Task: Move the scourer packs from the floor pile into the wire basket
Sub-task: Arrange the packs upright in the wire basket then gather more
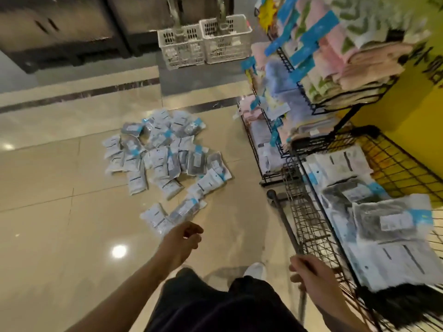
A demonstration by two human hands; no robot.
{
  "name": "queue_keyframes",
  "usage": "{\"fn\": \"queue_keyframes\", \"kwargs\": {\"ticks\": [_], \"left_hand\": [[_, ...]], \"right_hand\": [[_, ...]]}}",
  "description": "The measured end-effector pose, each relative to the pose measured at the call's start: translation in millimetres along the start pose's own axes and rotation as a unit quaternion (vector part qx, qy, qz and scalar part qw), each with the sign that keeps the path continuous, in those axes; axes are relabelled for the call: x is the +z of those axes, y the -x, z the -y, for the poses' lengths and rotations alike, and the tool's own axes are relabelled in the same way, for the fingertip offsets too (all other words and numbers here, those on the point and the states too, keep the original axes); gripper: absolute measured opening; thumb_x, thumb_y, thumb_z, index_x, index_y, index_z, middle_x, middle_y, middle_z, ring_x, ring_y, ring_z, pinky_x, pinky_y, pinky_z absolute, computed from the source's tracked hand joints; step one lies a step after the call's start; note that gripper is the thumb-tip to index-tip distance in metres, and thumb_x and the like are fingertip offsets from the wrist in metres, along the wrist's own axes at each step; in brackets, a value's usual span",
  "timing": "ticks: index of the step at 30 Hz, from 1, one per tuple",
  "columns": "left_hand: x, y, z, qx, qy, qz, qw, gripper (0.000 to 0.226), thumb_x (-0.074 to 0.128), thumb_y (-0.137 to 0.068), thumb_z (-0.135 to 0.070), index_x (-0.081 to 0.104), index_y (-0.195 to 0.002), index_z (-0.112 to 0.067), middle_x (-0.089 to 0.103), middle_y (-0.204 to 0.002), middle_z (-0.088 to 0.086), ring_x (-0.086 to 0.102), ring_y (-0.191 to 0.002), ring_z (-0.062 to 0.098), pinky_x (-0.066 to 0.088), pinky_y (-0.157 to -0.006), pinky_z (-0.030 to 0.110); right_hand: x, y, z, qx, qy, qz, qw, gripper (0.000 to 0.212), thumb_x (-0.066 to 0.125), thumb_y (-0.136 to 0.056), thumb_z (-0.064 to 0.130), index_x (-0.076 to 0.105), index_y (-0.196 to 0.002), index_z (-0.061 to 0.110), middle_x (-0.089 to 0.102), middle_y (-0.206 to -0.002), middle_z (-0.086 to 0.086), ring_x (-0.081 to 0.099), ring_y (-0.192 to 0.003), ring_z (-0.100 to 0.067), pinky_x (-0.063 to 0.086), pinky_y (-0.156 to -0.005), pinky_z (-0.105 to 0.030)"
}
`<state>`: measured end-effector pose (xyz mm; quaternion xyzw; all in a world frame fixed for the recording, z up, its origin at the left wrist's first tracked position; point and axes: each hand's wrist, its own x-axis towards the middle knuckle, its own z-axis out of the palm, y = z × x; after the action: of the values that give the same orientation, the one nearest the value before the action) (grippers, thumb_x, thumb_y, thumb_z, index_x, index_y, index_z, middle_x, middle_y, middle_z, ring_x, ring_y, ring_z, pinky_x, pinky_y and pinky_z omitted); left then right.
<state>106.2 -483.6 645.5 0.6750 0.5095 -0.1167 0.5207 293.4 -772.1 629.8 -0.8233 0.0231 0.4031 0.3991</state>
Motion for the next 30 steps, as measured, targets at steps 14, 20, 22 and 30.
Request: {"fn": "queue_keyframes", "kwargs": {"ticks": [14, 20, 22, 30], "left_hand": [[-168, 95, 265, -0.158, 0.133, -0.138, 0.969, 0.019, 0.058, -0.101, -0.011, 0.070, -0.108, -0.024, 0.075, -0.102, 0.003, 0.071, -0.094, 0.022, 0.055, -0.082, 0.038], [-208, 124, 339, -0.209, 0.242, -0.204, 0.925, 0.016, 0.059, -0.103, -0.012, 0.070, -0.111, -0.021, 0.074, -0.107, 0.008, 0.070, -0.098, 0.026, 0.057, -0.082, 0.040], [-220, 121, 346, -0.217, 0.286, -0.203, 0.911, 0.015, 0.059, -0.104, -0.013, 0.070, -0.113, -0.020, 0.073, -0.110, 0.009, 0.070, -0.101, 0.026, 0.055, -0.079, 0.036], [-312, 52, 316, -0.174, 0.322, -0.241, 0.899, 0.016, 0.057, -0.103, -0.013, 0.071, -0.110, -0.018, 0.075, -0.108, 0.009, 0.072, -0.099, 0.025, 0.054, -0.079, 0.035]], "right_hand": [[248, 58, 112, -0.099, 0.169, 0.188, 0.963, 0.010, 0.067, -0.103, 0.028, 0.073, -0.101, 0.022, 0.079, -0.098, 0.001, 0.076, -0.084, -0.018, 0.054, -0.072, -0.030], [326, 84, 146, -0.139, 0.163, 0.202, 0.956, 0.010, 0.065, -0.103, 0.021, 0.075, -0.101, 0.021, 0.080, -0.090, 0.001, 0.076, -0.082, -0.022, 0.058, -0.076, -0.039], [343, 84, 153, -0.141, 0.186, 0.206, 0.950, 0.010, 0.065, -0.104, 0.021, 0.075, -0.100, 0.021, 0.080, -0.091, 0.001, 0.076, -0.083, -0.022, 0.059, -0.076, -0.038], [396, 24, 173, -0.097, 0.215, 0.141, 0.961, 0.011, 0.063, -0.104, 0.019, 0.074, -0.101, 0.016, 0.078, -0.097, -0.006, 0.073, -0.083, -0.028, 0.055, -0.072, -0.037]]}}
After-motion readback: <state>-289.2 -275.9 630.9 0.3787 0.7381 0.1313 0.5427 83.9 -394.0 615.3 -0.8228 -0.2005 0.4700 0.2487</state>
